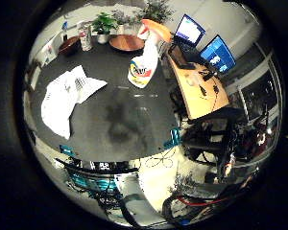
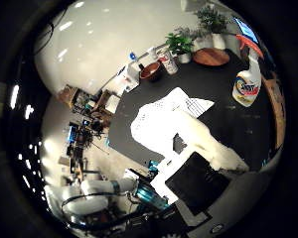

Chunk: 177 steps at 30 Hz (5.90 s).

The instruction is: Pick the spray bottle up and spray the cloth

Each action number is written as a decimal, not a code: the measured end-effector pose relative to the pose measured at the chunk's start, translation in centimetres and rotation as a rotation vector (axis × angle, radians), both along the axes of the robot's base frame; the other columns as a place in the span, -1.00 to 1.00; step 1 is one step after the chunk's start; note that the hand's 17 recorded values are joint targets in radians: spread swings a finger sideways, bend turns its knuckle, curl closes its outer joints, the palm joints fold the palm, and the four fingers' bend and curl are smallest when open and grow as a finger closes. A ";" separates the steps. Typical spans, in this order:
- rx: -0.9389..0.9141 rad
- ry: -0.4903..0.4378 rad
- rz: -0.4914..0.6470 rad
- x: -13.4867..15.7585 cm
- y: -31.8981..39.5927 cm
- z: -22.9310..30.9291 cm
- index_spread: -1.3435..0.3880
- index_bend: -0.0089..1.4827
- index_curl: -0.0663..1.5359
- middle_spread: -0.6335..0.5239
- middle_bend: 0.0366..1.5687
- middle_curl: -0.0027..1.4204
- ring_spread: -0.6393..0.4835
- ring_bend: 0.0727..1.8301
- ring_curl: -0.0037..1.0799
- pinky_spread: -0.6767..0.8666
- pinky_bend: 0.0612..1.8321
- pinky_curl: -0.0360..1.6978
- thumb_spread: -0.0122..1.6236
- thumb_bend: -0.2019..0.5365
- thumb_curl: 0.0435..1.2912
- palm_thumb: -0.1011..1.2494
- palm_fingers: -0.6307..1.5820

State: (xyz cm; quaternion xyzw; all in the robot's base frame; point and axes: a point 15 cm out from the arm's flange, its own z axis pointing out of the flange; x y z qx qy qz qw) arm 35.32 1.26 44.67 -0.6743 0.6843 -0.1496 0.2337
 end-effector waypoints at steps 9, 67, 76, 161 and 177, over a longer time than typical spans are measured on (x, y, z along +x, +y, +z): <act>0.134 -0.043 -0.092 0.0 -7.3 1.7 0.30 -0.76 -0.53 0.26 -0.79 -0.53 0.60 -0.55 -0.72 0.69 -0.12 -0.87 0.28 -0.52 -0.29 0.13 -0.12; 0.973 -0.236 -0.089 16.2 -21.3 -13.0 0.40 -0.76 -0.54 0.38 -0.79 -0.52 0.67 -0.60 -0.64 0.67 0.01 -0.84 0.32 -0.52 -0.40 -0.17 -0.20; 0.994 -0.182 -0.013 17.8 -16.4 -13.5 0.40 -0.76 -0.54 0.38 -0.79 -0.52 0.67 -0.61 -0.63 0.67 0.02 -0.85 0.31 -0.52 -0.39 -0.15 -0.20; 0.234 0.432 0.487 8.0 17.1 0.7 0.21 0.54 -0.06 -0.23 0.70 -0.02 -0.23 0.57 0.04 -0.49 0.41 -0.21 -0.31 -0.50 0.60 0.66 0.68; 0.127 0.665 0.471 11.2 21.4 -9.9 0.21 0.53 -0.05 -0.23 0.69 -0.02 -0.23 0.57 0.04 -0.50 0.40 -0.20 -0.33 -0.50 0.59 0.64 0.68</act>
